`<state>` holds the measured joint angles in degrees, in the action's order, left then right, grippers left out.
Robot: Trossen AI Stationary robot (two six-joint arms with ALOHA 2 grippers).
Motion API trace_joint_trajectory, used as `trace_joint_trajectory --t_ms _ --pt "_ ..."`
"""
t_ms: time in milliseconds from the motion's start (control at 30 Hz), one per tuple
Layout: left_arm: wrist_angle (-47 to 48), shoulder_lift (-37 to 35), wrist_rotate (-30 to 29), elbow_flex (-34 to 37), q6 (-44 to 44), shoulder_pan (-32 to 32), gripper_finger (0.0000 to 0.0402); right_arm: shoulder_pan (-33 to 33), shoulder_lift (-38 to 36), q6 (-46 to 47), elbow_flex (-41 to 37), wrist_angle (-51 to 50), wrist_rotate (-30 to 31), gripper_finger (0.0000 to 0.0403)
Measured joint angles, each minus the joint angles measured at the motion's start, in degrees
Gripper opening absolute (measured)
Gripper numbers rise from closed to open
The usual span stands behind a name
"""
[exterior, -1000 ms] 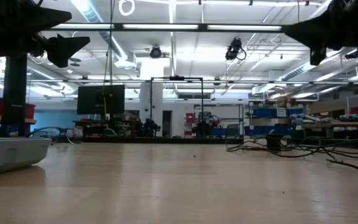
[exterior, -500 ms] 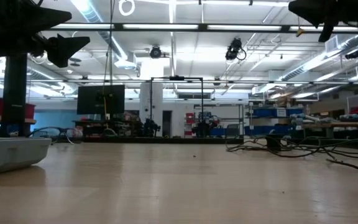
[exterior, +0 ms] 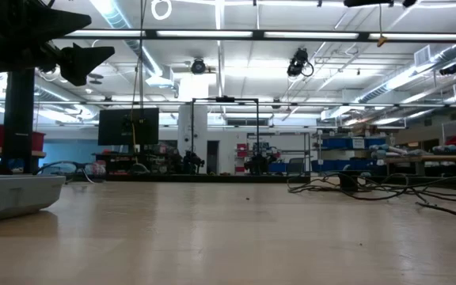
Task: Coil cords
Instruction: Coil the black wire on the black spool
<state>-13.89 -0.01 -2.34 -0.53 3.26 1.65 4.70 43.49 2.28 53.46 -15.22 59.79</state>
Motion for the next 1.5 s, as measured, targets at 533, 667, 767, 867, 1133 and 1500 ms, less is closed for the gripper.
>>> trace_joint_trajectory --t_ms 533,667,767,867,1133,1500 --pt "0.0 0.0 0.0 0.0 0.0 0.0 0.0395 -26.1 22.9 23.1 20.4 -41.2 -45.5 0.0052" --pt "0.0 0.0 0.0 0.0 0.0 0.0 0.0395 -29.0 27.8 21.1 20.4 -47.3 -51.0 0.0078" --pt "0.0 0.0 0.0 0.0 0.0 0.0 0.0395 -29.6 31.7 18.4 20.3 -50.3 -50.6 0.0099" --pt "0.0 0.0 0.0 0.0 0.0 0.0 0.0395 -29.8 35.6 17.6 20.3 -50.5 -49.7 0.0114" --pt "0.0 0.0 0.0 0.0 0.0 0.0 0.0395 -28.9 45.4 17.3 20.3 -52.1 -54.6 0.0144" --pt "0.0 0.0 0.0 0.0 0.0 0.0 0.0395 -24.6 46.2 17.4 10.4 -42.7 -56.9 0.0174"
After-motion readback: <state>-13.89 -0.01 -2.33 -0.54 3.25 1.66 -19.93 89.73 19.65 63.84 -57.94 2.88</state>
